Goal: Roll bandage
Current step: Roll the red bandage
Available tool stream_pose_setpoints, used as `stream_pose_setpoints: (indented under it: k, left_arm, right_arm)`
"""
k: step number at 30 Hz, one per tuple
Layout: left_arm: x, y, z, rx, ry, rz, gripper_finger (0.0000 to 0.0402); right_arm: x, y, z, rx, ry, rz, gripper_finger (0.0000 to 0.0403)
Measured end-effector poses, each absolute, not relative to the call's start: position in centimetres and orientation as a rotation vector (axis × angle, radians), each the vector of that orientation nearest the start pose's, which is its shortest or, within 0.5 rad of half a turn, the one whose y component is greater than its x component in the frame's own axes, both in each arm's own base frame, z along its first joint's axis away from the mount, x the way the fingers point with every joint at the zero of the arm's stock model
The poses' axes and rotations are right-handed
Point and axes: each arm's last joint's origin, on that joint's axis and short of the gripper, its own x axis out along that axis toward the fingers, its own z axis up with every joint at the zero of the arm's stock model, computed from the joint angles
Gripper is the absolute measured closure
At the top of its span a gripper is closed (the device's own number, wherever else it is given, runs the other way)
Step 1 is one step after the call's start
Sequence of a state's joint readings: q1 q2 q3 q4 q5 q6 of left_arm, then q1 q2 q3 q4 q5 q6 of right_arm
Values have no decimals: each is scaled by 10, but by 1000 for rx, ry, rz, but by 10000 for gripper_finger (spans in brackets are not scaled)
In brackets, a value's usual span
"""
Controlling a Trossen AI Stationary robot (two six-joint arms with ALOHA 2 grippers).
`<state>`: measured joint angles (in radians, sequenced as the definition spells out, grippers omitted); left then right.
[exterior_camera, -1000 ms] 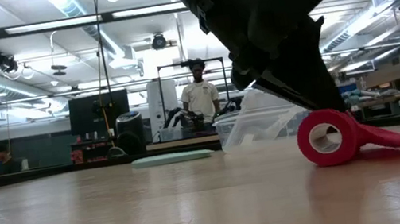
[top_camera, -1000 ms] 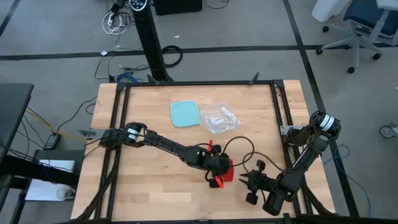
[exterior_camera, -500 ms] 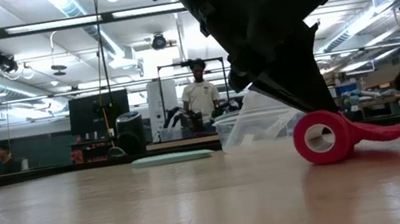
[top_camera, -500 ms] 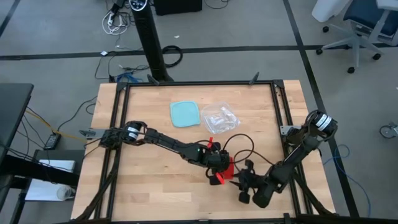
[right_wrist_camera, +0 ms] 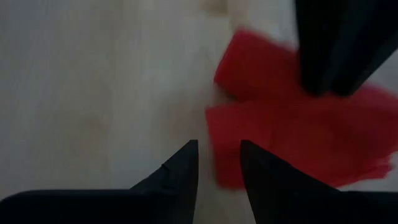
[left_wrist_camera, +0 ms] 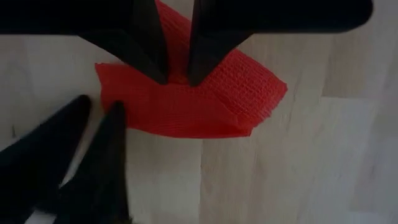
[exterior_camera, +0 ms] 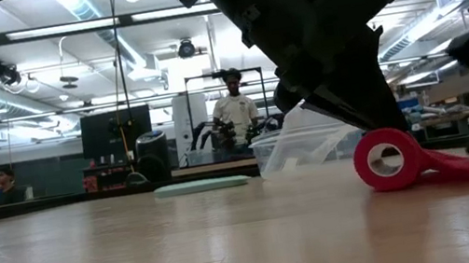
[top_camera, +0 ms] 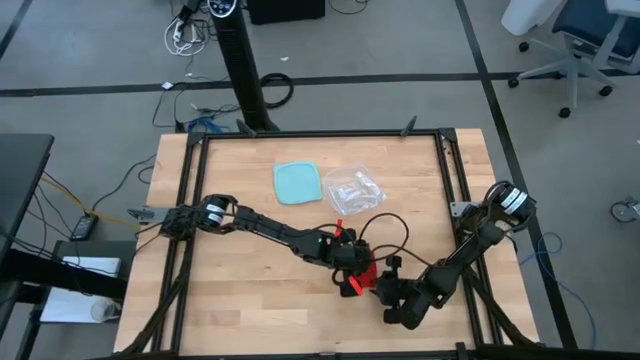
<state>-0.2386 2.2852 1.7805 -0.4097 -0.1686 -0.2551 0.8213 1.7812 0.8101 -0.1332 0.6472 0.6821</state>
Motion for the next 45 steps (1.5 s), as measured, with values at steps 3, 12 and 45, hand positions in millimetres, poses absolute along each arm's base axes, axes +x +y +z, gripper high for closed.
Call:
stream_pose_setpoints:
  k: [3,12,45]
  left_arm:
    - [482,-113,161,-52,895,49,330]
    - [482,-114,161,-47,897,33,330]
    - [478,-120,161,-19,924,0,330]
  right_arm:
    - [224,211,105,-96,815,-116,285]
    - [224,210,97,-92,835,-150,300]
    - [156,169,155,198,1125,-547,403]
